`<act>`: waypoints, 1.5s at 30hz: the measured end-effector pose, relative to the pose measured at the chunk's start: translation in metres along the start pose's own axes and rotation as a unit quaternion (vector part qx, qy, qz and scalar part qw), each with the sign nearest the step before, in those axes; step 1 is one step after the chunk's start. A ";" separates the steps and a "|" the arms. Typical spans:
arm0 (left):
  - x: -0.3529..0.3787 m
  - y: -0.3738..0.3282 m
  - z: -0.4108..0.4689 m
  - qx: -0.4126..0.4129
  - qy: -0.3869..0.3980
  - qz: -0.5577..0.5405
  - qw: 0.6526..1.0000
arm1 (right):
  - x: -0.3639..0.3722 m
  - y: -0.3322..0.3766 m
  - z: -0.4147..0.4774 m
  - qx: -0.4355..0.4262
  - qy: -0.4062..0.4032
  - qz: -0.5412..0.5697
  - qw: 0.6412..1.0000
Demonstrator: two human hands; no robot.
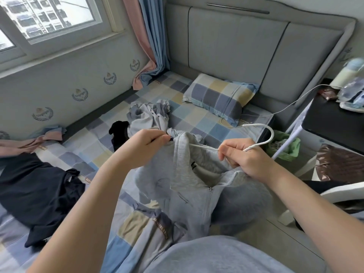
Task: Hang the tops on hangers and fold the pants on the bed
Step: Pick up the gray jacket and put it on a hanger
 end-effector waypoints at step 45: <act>-0.019 0.024 -0.018 0.039 -0.154 -0.058 0.986 | -0.053 -0.054 -0.010 0.037 -0.212 -0.207 0.954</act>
Point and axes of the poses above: each hand's wrist, its own z-axis towards the middle knuckle, its own x-axis out of the palm, y = z × x, the point moved 1 cm from there along z, towards the middle knuckle, and after that the axes turned 7 degrees about -y, right-handed, at the moved point
